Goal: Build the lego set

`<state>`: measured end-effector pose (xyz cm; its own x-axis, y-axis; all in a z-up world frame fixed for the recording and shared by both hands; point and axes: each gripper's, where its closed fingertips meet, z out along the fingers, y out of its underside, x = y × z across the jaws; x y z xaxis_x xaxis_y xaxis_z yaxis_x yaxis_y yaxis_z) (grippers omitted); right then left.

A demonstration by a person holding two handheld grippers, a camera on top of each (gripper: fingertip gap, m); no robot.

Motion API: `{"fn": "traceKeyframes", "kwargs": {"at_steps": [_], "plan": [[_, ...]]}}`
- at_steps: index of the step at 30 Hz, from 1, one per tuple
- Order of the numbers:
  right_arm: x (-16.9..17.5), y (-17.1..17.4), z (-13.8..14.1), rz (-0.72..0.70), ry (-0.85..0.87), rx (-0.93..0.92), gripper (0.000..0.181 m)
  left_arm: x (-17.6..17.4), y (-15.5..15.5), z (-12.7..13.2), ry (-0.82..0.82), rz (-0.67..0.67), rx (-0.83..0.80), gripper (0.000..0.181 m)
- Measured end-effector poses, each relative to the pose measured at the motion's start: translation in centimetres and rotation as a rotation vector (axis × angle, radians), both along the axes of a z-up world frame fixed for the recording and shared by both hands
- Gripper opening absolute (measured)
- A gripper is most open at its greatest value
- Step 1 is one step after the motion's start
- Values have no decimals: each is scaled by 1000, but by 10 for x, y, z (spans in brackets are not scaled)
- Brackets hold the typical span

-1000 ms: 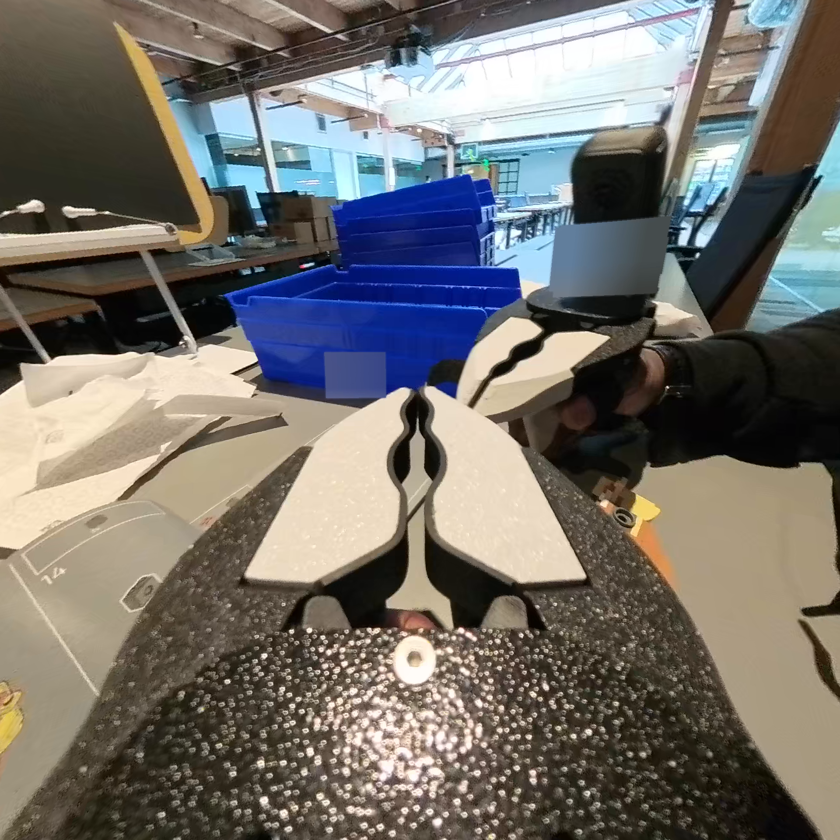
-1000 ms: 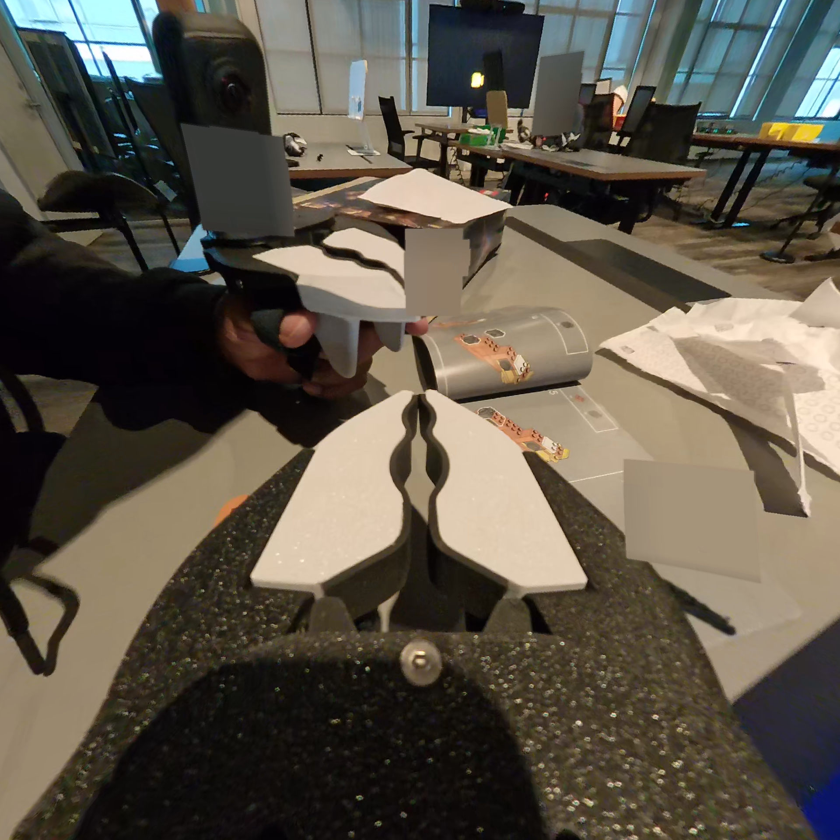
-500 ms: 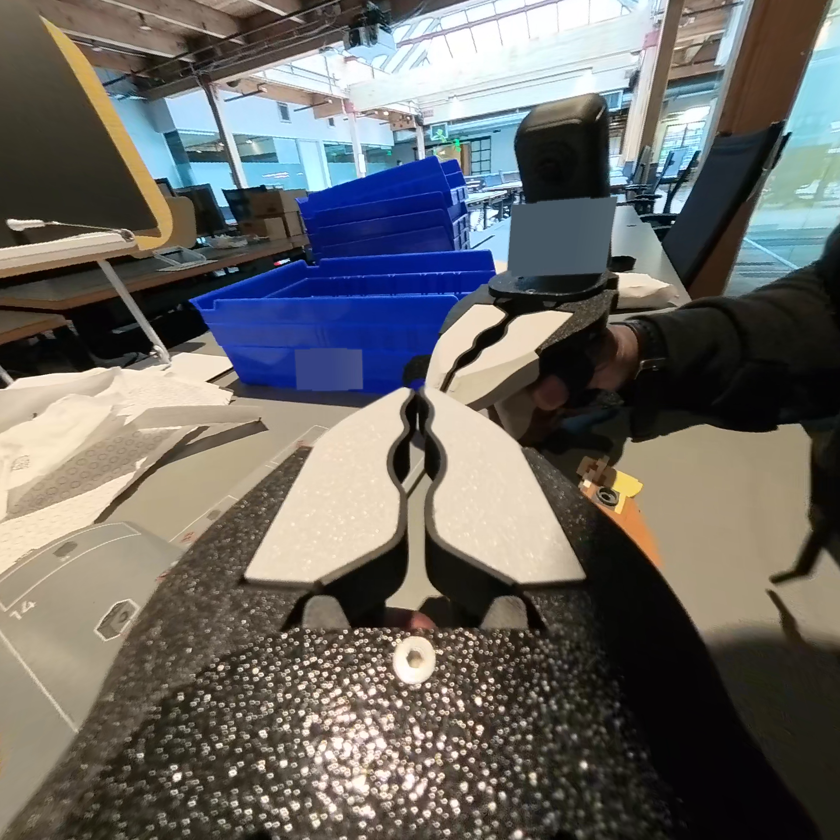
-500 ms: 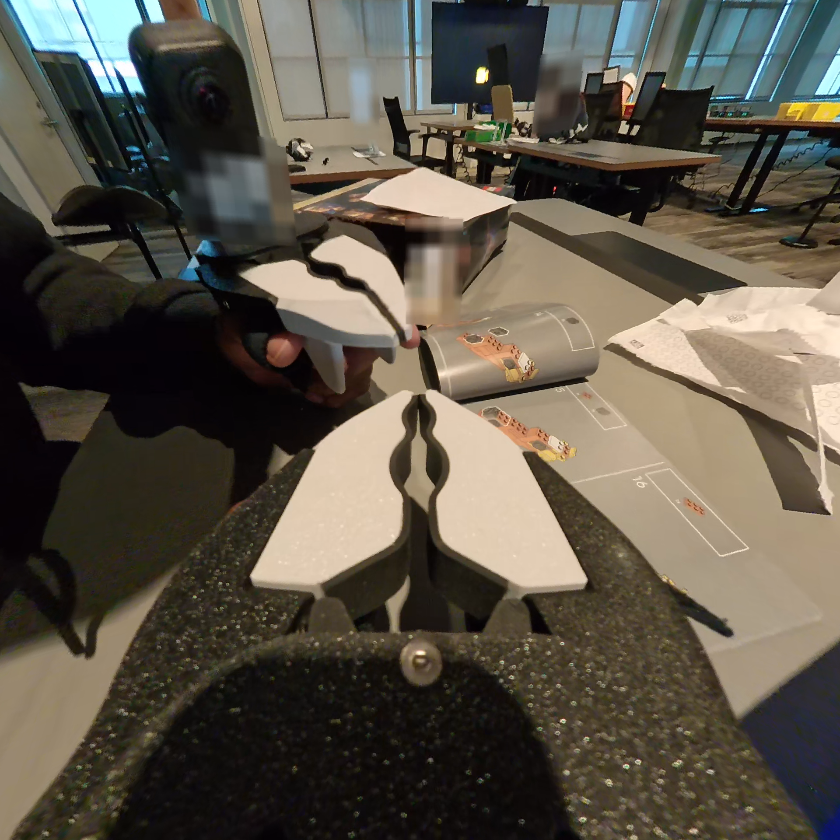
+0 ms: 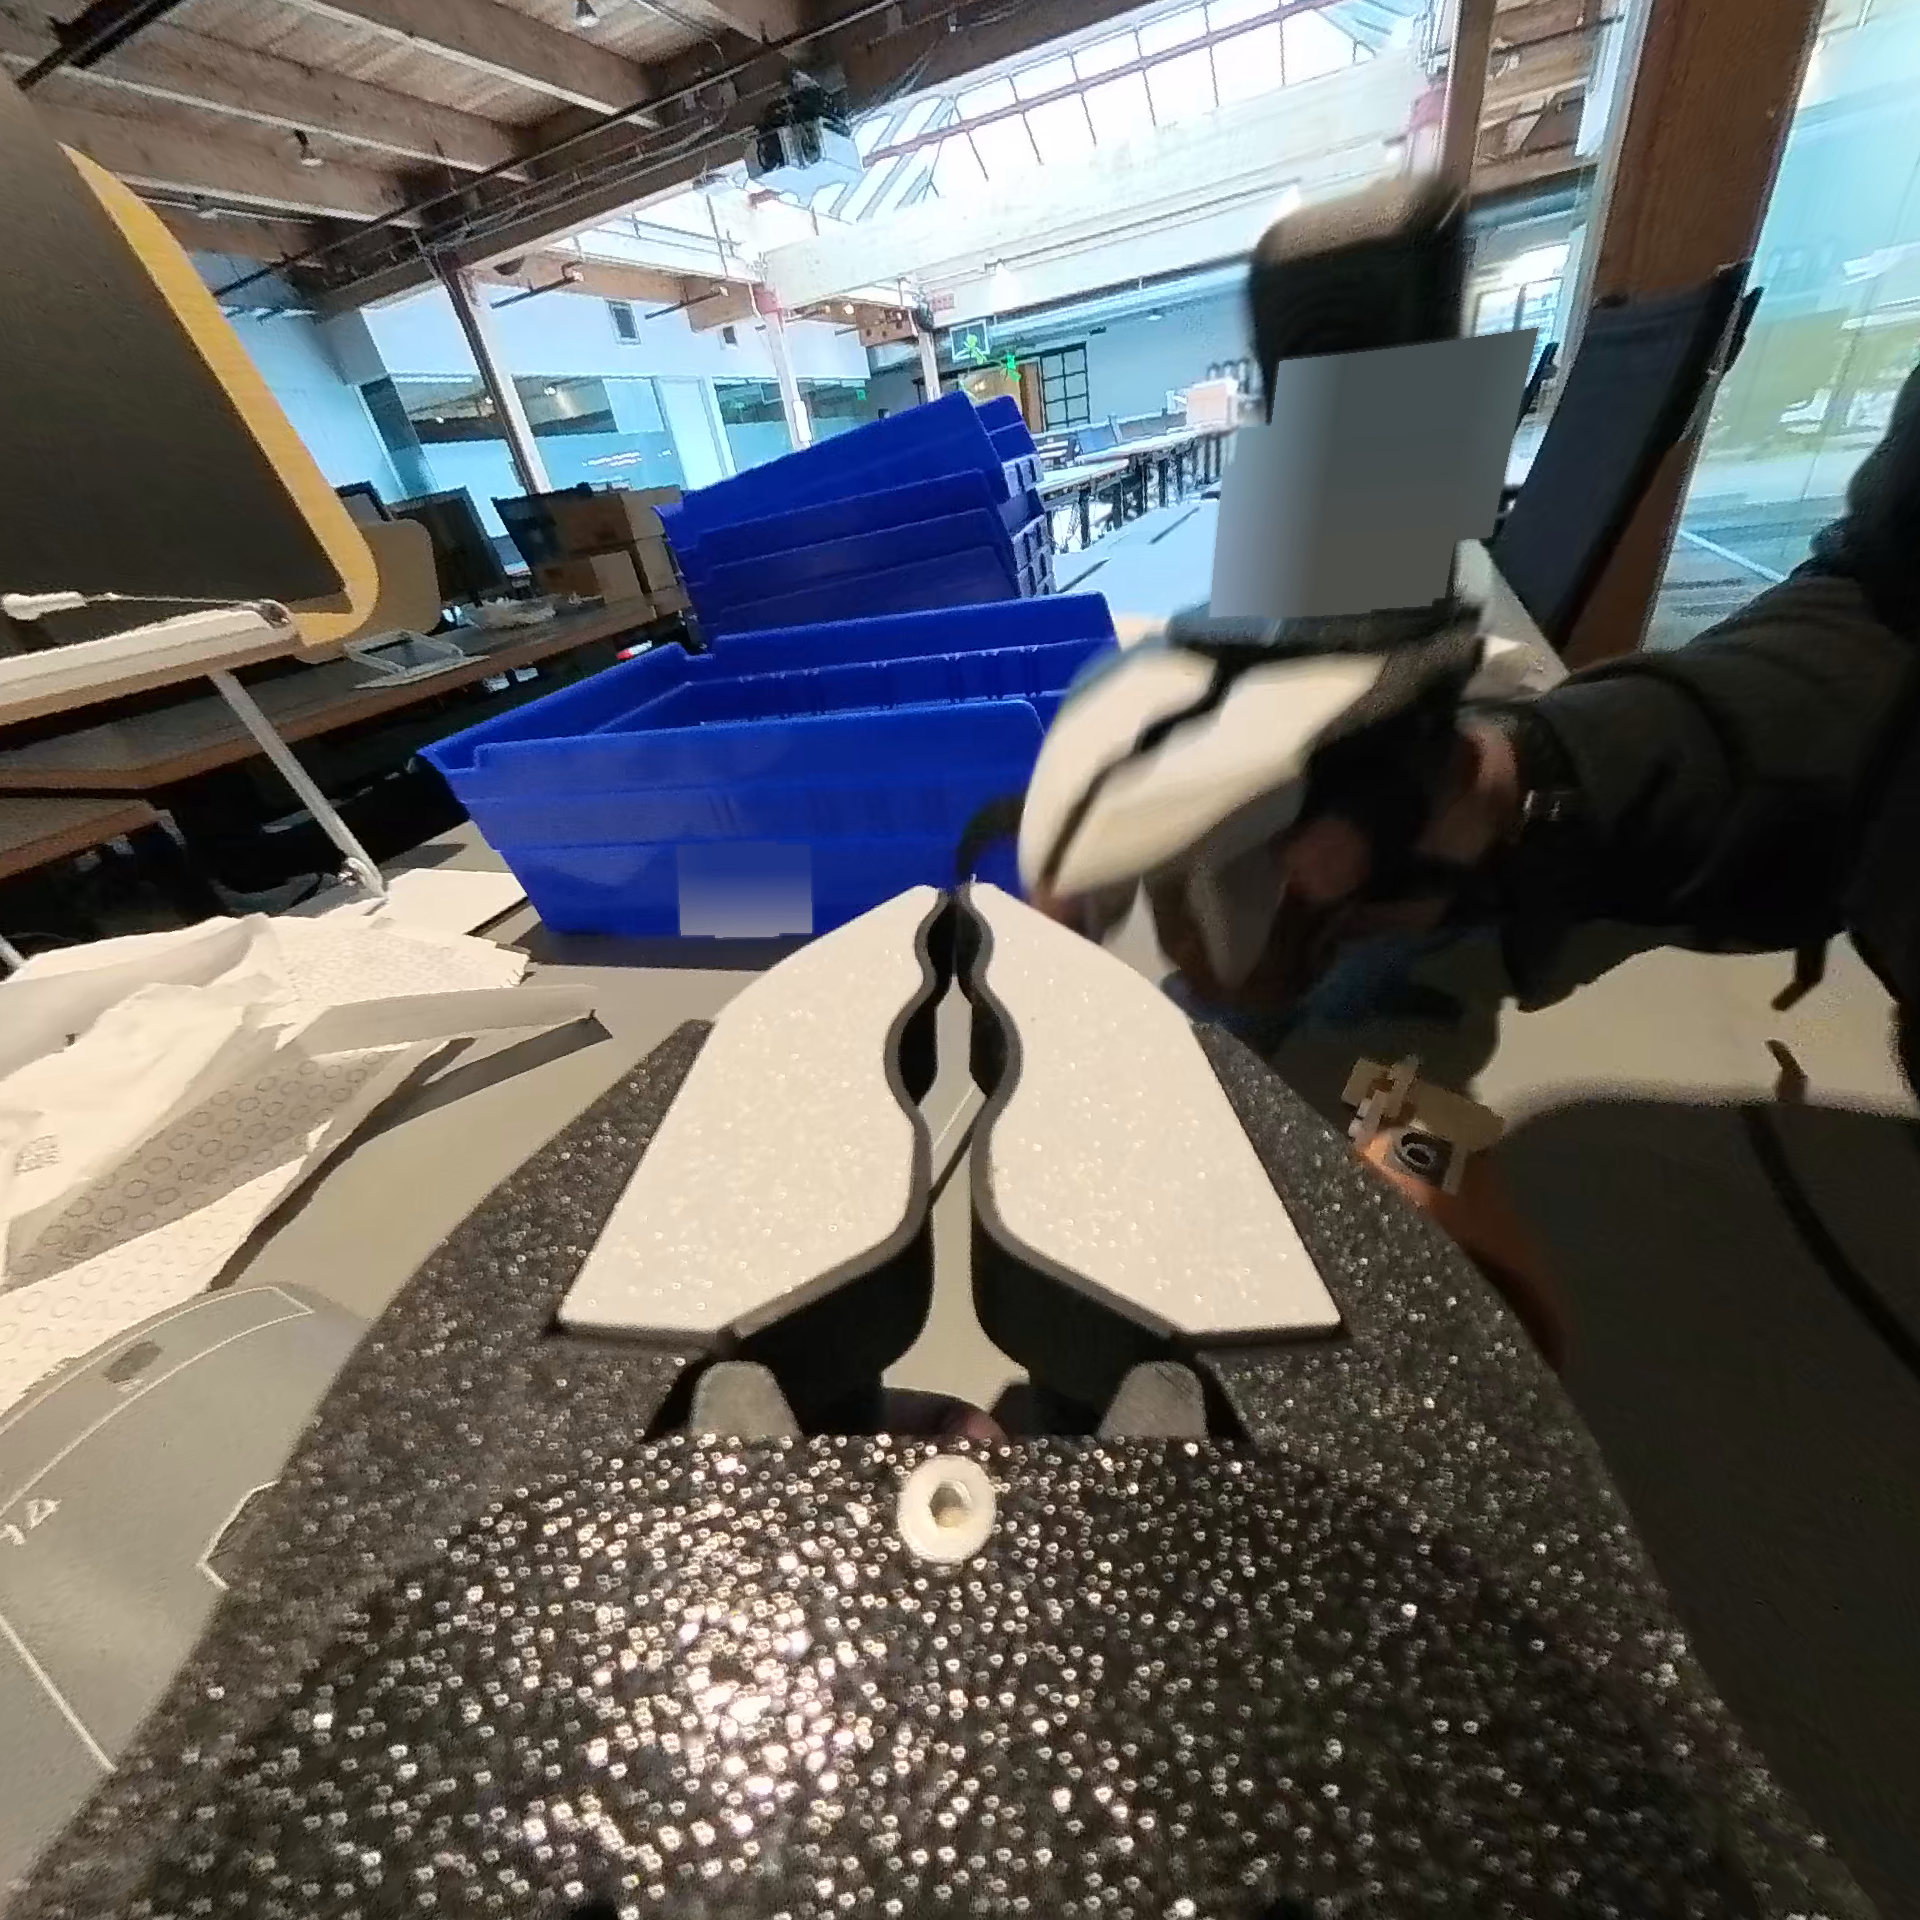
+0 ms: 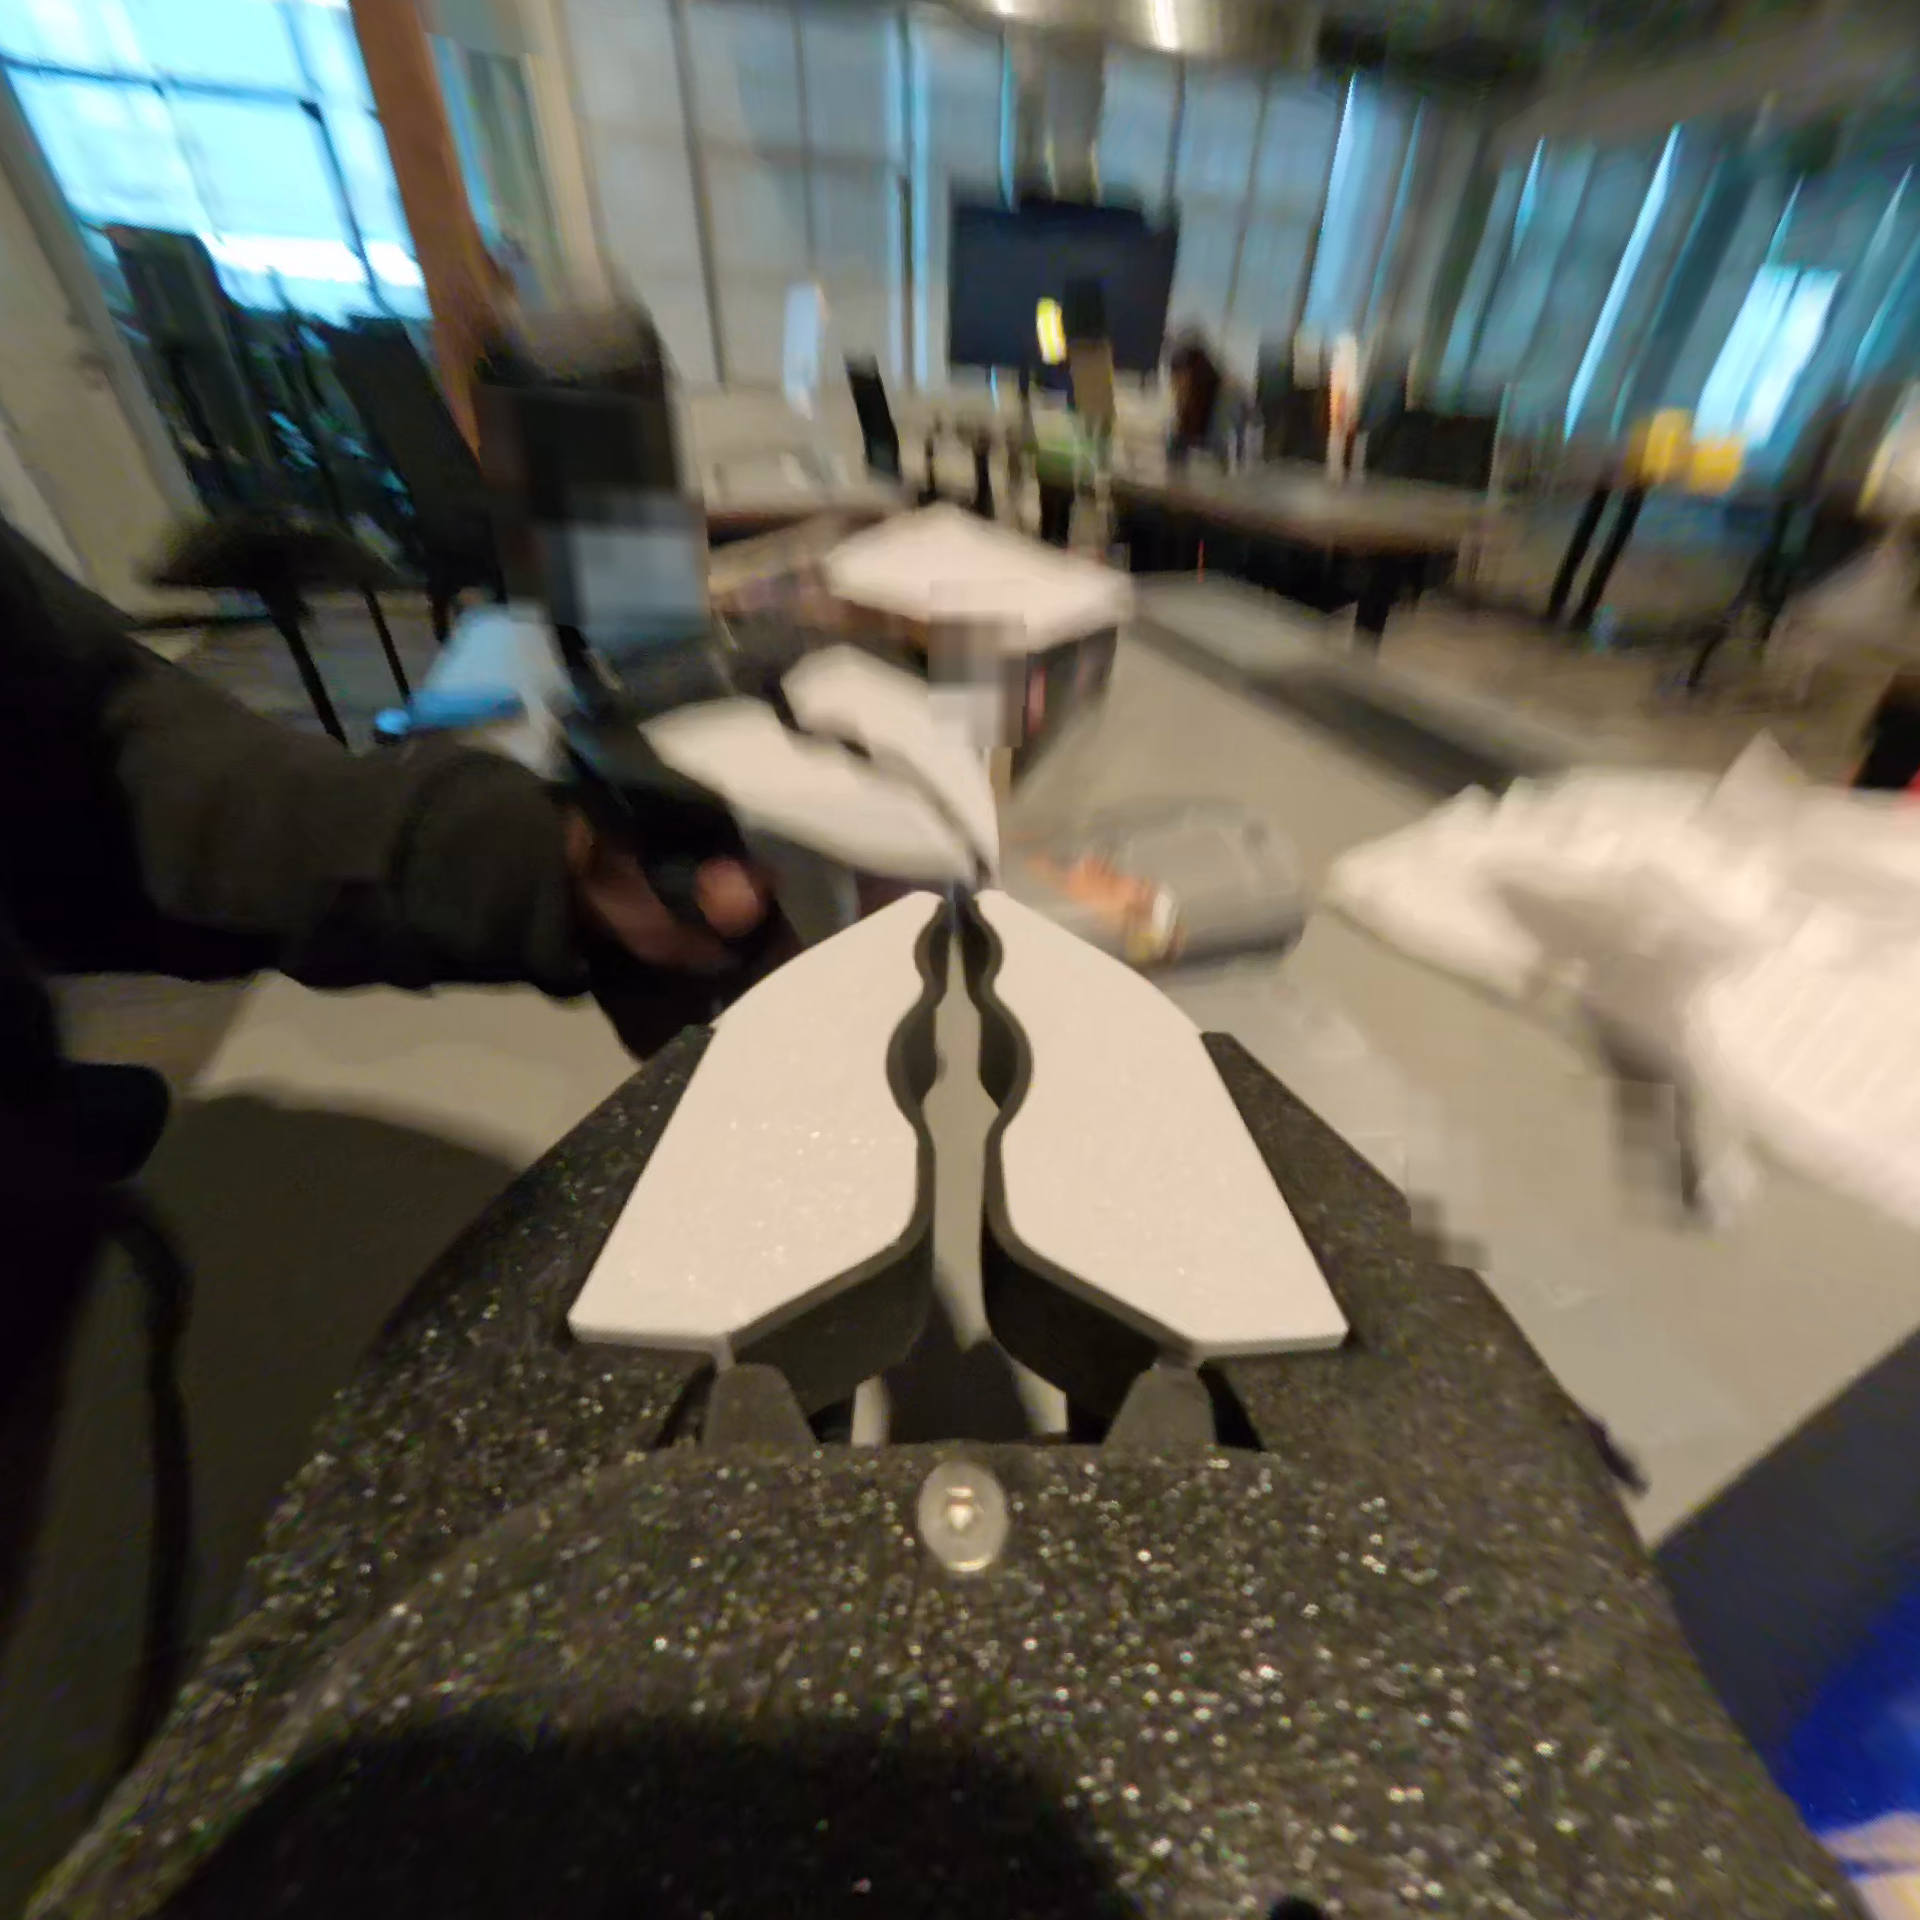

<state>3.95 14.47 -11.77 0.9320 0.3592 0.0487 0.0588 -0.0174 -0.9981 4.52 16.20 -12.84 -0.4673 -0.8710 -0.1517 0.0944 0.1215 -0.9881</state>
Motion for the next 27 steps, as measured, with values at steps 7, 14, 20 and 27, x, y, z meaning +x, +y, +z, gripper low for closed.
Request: {"fn": "traceKeyframes", "kwargs": {"at_steps": [7, 14, 20, 27], "plan": [[197, -25, 84, -58, -238, -283, 10, -1, 5, 5, -34, 18, -27, 0], [279, 25, -62, 99, -367, -930, 15, -4, -1, 3, -49, 4, 17, 0], [279, 33, -86, 123, -411, -990, 18, -4, 2, 5, -46, 2, -14, 0], [282, 34, -101, 117, -431, -1032, 9, -4, 3, 5, -43, 0, -22, 0]]}}
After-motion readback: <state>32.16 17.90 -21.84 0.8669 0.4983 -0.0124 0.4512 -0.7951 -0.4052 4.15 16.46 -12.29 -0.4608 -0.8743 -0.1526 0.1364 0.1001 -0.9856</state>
